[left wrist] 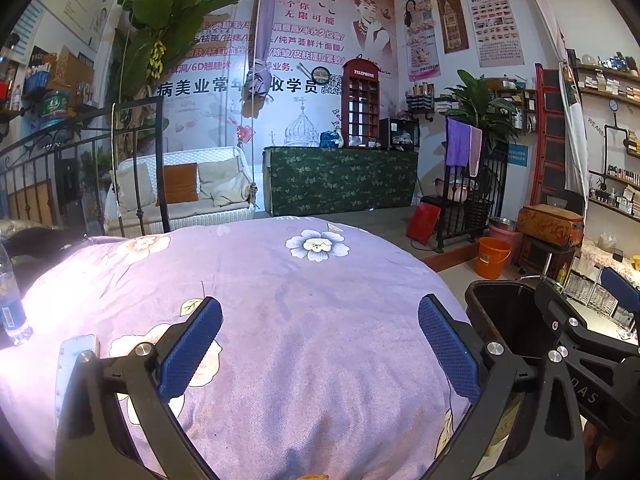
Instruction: Collect trash
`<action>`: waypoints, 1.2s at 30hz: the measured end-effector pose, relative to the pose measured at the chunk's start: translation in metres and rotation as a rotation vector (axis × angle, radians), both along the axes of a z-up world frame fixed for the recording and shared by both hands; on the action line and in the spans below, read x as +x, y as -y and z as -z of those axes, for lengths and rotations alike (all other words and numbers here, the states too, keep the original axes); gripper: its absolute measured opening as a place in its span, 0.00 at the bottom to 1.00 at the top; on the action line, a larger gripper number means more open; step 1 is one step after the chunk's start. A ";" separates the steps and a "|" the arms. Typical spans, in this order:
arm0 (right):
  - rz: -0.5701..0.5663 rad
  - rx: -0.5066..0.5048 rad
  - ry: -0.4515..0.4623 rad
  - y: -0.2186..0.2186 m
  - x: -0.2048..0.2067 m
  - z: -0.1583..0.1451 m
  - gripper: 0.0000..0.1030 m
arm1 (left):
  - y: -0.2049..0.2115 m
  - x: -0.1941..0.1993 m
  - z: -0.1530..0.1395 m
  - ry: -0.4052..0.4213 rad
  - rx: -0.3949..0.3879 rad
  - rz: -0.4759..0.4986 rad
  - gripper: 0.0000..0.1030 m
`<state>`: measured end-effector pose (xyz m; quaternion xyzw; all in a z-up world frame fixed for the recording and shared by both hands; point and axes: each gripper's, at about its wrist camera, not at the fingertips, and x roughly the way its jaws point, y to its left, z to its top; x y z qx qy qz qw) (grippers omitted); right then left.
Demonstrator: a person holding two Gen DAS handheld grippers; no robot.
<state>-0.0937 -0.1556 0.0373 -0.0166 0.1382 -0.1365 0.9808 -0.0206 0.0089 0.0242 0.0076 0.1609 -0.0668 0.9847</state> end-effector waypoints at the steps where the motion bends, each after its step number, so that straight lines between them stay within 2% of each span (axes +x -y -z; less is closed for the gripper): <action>1: 0.000 -0.001 -0.002 0.000 0.000 0.000 0.95 | 0.000 0.000 0.000 -0.002 0.001 0.001 0.94; 36: -0.007 0.004 -0.014 0.003 0.003 0.002 0.95 | 0.001 0.001 -0.001 -0.005 0.005 0.005 0.94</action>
